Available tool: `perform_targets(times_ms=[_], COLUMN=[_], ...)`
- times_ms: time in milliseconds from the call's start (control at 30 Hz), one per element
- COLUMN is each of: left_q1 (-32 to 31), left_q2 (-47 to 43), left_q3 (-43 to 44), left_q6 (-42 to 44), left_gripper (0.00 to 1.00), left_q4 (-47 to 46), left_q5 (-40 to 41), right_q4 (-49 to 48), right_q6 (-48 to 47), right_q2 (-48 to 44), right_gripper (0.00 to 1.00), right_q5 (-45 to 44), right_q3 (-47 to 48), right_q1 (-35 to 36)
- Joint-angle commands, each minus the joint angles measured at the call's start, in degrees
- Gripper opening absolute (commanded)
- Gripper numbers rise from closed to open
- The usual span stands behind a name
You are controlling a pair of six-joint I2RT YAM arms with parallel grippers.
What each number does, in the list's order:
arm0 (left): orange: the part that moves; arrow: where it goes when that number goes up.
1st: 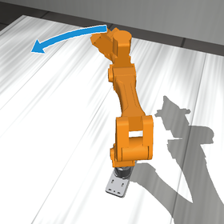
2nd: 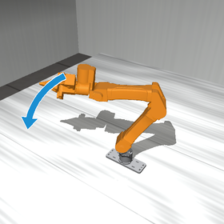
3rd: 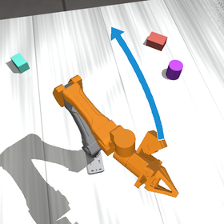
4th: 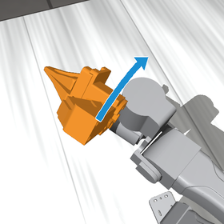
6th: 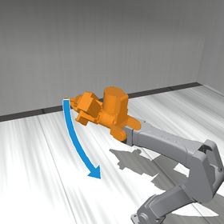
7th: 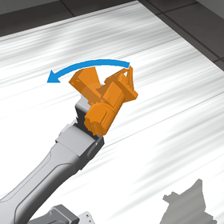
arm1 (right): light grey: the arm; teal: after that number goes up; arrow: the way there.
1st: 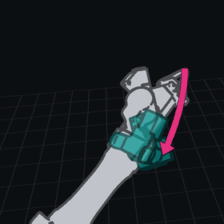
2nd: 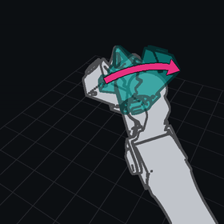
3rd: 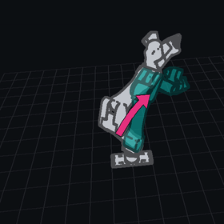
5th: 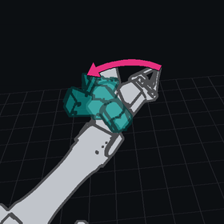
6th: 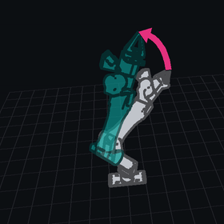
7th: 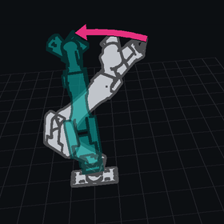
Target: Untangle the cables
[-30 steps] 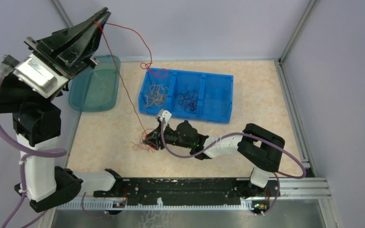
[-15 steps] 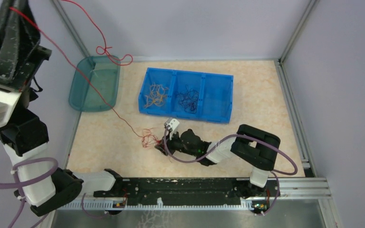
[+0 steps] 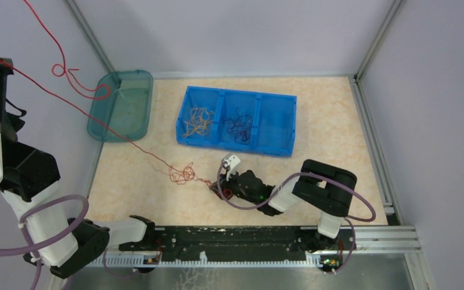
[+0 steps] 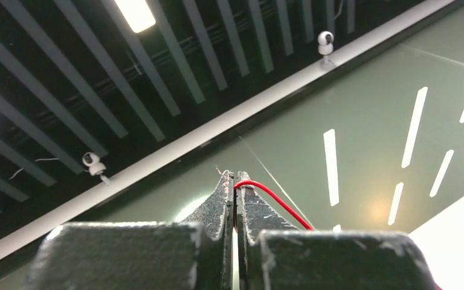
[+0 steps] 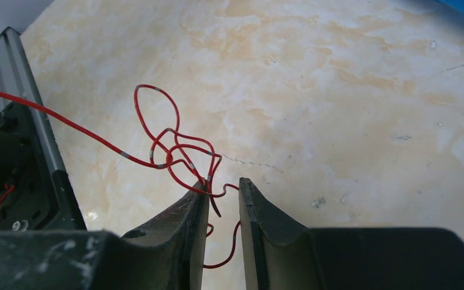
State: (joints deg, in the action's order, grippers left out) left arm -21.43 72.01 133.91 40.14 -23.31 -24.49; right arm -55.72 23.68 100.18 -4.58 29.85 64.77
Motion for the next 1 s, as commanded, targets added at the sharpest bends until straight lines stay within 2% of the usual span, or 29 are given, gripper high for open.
perform_targets(times_ms=[0,100,200,233,267,400,500,567,633,767,867,967], left_q1=[0.95,2.66,4.36,4.54,4.55,4.58,4.49,4.07,2.42,-2.88,-7.98,-11.89], left_q2=[-3.56,-4.3,1.43,3.39,4.74,5.22,6.42,5.6,4.31,2.21,2.49,2.66], left_q3=[-4.88,-8.35,1.46,6.62,8.21,8.31,11.86,12.14,11.51,10.94,11.85,12.92], left_q6=[0.83,-0.34,1.45,3.31,6.38,20.85,27.63,29.55,32.31,37.81,46.07,53.92], left_gripper=[0.0,0.0,0.0,0.0,0.0,0.0,0.0,0.0,0.0,0.0,0.0,0.0], left_q4=[0.94,-5.66,-10.25,-10.58,-11.7,-13.94,-13.84,-12.65,-10.73,-5.15,-2.49,-0.13], left_q5=[-3.74,-3.14,0.01,-0.15,-1.24,-5.21,-4.76,-4.03,-3.49,-1.89,-2.77,-3.03], right_q4=[-2.85,1.34,7.29,8.25,9.43,16.71,28.0,35.99,44.16,55.24,63.33,66.42], right_q6=[0.27,-1.0,-1.27,-1.08,-0.15,3.26,9.95,16.04,19.83,19.4,20.69,22.02], right_q2=[-3.98,-9.1,-11.14,-11.86,-12.75,-19.7,-28.56,-34.16,-39.62,-48.49,-51.26,-51.7], right_gripper=[0.25,0.16,0.14,0.14,0.15,0.15,0.14,0.08,0.03,0.04,0.06,0.09], right_q5=[-2.42,-3.01,-6.06,-7.09,-8.66,-14.72,-20.78,-20.78,-20.32,-19.42,-19.96,-17.06], right_q3=[-0.94,-0.34,0.18,-0.41,-1.08,-3.96,-5.65,-6.9,-7.58,-7.66,-6.84,-7.27], right_q1=[-1.37,-2.8,-4.59,-5.38,-6.23,-9.11,-11.64,-16.07,-21.1,-28.03,-31.67,-35.58])
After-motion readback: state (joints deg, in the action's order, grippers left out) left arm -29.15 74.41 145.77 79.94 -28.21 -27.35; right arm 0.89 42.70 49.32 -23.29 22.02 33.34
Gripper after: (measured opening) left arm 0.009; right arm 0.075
